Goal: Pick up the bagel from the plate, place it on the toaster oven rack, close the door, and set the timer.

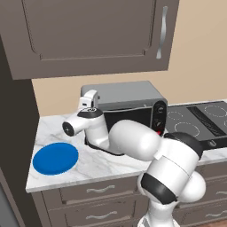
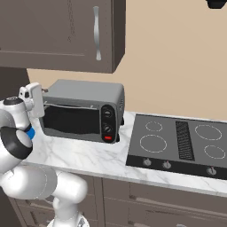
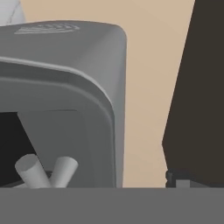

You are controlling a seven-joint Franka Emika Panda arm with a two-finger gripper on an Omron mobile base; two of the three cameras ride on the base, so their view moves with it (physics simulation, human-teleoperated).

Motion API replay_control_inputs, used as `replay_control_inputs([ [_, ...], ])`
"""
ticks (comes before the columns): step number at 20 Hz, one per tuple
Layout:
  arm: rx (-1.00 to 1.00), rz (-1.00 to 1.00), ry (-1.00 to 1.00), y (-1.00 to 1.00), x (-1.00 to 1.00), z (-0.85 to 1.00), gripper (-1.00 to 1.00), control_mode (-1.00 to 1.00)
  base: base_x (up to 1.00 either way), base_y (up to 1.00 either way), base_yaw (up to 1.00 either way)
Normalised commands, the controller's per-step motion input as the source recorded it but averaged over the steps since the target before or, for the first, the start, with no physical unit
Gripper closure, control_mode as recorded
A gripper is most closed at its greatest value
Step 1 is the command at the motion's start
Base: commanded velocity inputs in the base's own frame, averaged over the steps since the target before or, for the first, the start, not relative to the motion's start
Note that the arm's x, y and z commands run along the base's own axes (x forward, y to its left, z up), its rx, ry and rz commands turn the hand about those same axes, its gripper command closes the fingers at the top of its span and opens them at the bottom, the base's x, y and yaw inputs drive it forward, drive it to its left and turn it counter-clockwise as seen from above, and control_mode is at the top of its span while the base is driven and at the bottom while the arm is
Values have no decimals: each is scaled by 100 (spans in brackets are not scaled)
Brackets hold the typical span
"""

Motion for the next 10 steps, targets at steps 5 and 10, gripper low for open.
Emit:
replay_control_inputs([
  [5,0,0,-1,-45,14,-34,-100,-100,0,0,0],
  [10,0,0,0,-2,1,-38,-100,-100,0,0,0],
])
